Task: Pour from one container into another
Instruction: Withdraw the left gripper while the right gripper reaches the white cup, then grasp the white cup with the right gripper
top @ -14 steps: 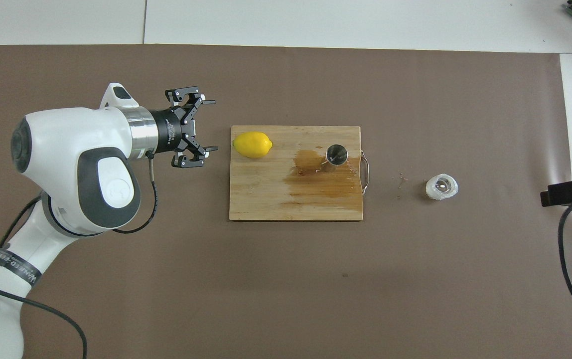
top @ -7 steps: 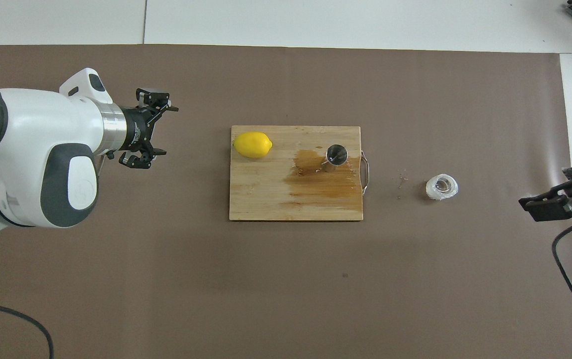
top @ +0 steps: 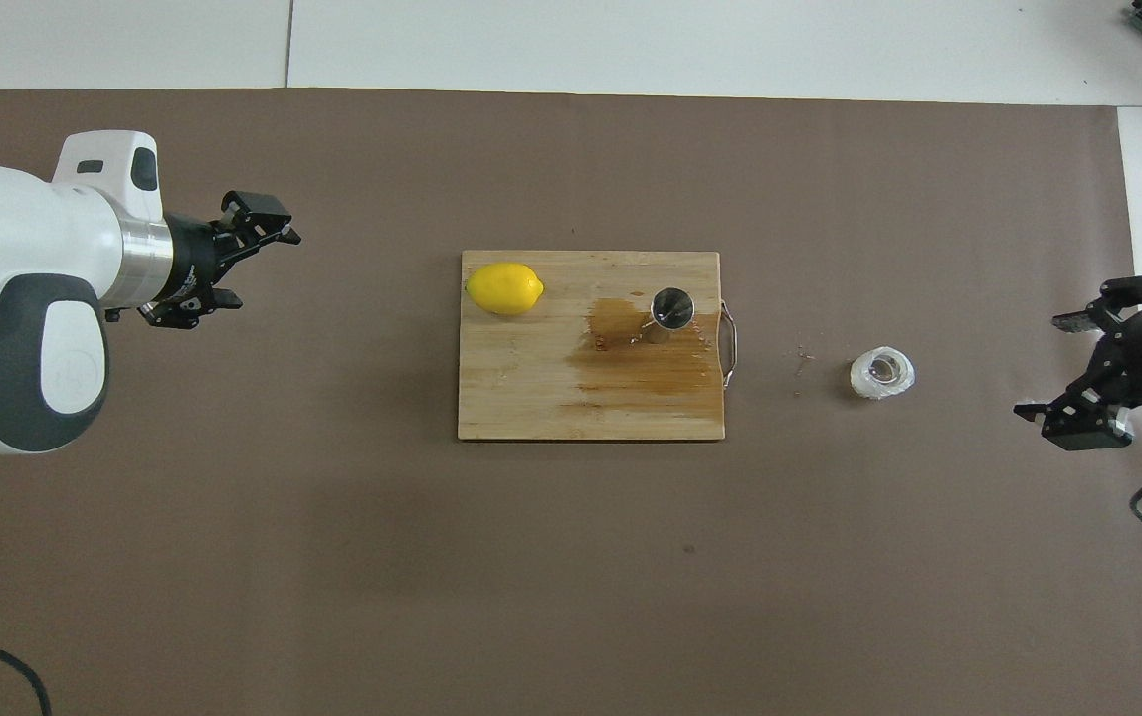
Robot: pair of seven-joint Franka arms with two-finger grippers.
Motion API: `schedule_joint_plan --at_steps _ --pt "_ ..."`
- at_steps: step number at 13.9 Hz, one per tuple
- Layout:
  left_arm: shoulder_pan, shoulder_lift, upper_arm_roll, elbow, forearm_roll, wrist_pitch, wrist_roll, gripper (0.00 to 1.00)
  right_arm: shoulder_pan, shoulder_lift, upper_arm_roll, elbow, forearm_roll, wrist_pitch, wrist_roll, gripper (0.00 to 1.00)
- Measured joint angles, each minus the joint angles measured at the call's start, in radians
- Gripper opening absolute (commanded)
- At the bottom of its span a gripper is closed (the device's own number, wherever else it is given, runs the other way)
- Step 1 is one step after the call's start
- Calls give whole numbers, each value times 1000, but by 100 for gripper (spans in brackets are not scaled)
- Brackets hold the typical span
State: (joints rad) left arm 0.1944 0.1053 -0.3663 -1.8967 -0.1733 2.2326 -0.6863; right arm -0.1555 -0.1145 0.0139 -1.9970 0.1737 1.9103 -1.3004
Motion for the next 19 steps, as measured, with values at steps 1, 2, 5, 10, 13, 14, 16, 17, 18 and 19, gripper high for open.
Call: schedule_joint_plan --at_steps 1,2,5,10,13,14,16,17,18,19 --pt "-40 -8 59 2 12 -6 57 100 -19 33 -1 -2 35 19 -80 100" --pt "-84 -15 123 7 18 -16 119 100 -31 69 -2 -4 82 25 -148 100" --pt "-182 -32 272 23 21 -76 350 100 -61 199 -2 -8 253 55 -407 100" --pt "-196 -79 316 52 60 -197 635 100 -64 311 -2 -22 378 107 -636 100" --pt "-197 -112 313 143 143 -355 670 100 -86 368 -2 -52 507 113 -762 100" --pt "-198 -119 312 176 149 -402 673 100 -97 403 -3 -56 560 115 -815 100" --pt "-199 -122 310 222 149 -478 675 100 -104 453 -3 -55 610 117 -869 100" --pt "-199 -122 310 238 149 -512 675 100 -103 461 -1 -56 615 117 -871 100" --pt "-199 -122 310 251 149 -537 675 100 -103 464 1 -59 623 116 -873 100" --pt "-199 -122 310 260 149 -549 676 100 -103 464 2 -66 638 116 -890 100"
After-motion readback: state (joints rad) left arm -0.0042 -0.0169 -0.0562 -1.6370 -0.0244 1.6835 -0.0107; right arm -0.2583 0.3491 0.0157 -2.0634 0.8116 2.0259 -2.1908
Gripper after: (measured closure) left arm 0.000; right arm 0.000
